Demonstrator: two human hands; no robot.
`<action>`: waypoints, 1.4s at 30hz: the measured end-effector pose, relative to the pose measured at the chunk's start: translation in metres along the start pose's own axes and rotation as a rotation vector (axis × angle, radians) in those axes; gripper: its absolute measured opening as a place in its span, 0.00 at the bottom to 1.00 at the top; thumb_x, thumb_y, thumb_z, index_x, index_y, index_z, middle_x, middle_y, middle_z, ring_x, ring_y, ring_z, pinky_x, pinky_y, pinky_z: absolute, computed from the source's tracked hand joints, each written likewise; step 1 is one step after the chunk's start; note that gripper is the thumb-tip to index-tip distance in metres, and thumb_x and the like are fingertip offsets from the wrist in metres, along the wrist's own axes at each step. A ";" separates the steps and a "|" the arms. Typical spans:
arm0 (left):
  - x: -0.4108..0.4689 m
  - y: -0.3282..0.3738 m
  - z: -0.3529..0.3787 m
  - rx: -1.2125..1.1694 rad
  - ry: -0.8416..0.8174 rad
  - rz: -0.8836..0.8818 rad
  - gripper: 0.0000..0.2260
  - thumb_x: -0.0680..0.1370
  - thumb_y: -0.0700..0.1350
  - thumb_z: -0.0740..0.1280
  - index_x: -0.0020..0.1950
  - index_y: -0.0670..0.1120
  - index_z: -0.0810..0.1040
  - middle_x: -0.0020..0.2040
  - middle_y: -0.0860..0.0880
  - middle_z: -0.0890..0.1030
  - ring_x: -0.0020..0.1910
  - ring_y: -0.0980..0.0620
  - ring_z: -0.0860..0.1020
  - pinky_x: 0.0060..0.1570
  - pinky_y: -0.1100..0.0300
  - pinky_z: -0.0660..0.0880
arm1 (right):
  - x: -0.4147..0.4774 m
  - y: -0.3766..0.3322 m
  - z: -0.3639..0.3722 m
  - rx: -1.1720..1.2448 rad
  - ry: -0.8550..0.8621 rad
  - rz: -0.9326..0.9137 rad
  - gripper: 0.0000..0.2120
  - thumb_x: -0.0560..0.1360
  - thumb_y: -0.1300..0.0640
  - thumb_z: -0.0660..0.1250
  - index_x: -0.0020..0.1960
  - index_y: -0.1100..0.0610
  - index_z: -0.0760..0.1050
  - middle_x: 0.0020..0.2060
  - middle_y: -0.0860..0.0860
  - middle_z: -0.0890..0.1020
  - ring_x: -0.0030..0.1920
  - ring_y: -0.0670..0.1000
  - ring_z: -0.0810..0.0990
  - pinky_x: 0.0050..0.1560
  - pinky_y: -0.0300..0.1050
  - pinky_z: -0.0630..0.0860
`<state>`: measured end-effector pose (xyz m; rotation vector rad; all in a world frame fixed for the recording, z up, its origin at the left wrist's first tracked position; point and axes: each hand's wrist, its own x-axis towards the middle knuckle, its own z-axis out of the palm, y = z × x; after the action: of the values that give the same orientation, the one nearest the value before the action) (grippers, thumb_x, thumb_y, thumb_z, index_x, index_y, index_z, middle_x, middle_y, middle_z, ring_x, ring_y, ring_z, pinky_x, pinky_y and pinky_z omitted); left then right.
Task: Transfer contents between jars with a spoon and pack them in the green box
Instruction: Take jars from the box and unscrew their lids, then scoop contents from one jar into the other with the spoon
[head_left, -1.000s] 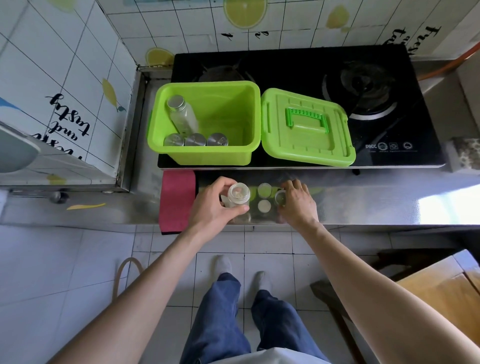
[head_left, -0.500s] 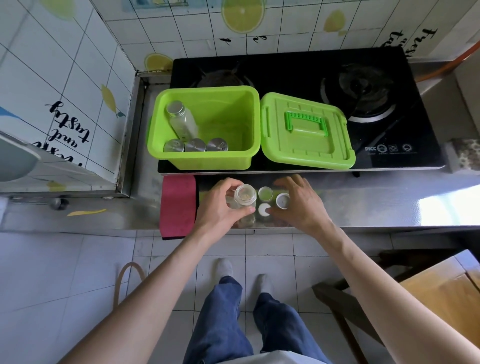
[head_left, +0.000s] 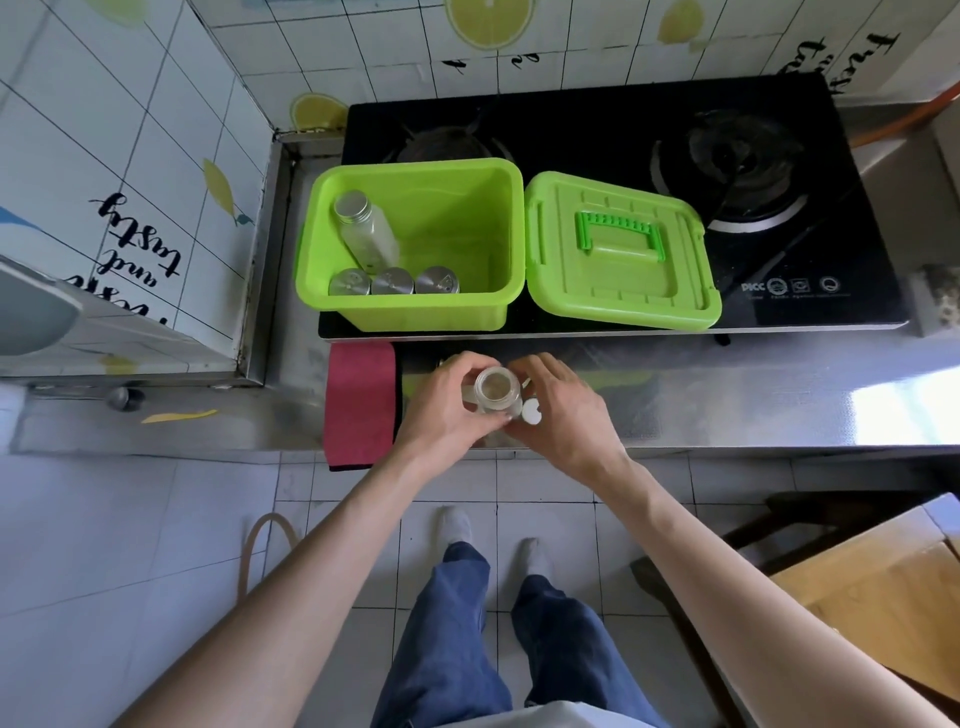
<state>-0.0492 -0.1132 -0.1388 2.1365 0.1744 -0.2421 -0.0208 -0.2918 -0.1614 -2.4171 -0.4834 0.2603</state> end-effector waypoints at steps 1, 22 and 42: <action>0.000 0.000 0.000 0.013 -0.007 0.000 0.21 0.69 0.44 0.82 0.59 0.54 0.80 0.55 0.59 0.83 0.58 0.60 0.80 0.58 0.55 0.78 | 0.000 0.000 0.000 0.005 -0.008 0.000 0.25 0.68 0.47 0.77 0.61 0.50 0.74 0.54 0.44 0.78 0.54 0.49 0.77 0.44 0.49 0.76; 0.010 -0.064 -0.008 0.510 0.104 -0.264 0.23 0.73 0.45 0.76 0.66 0.53 0.74 0.61 0.53 0.76 0.62 0.49 0.75 0.46 0.54 0.71 | 0.021 0.013 0.034 -0.118 -0.044 0.164 0.22 0.69 0.49 0.77 0.59 0.52 0.73 0.53 0.47 0.81 0.55 0.53 0.78 0.48 0.53 0.78; 0.029 -0.088 0.008 0.662 0.069 -0.488 0.10 0.79 0.56 0.71 0.54 0.53 0.86 0.48 0.48 0.86 0.46 0.44 0.84 0.40 0.56 0.73 | 0.034 0.015 0.047 -0.115 -0.067 0.193 0.20 0.72 0.50 0.74 0.59 0.57 0.73 0.54 0.52 0.80 0.57 0.56 0.77 0.41 0.49 0.74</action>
<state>-0.0415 -0.0712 -0.2218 2.7316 0.7464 -0.5717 0.0001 -0.2619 -0.2095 -2.5771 -0.3013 0.4081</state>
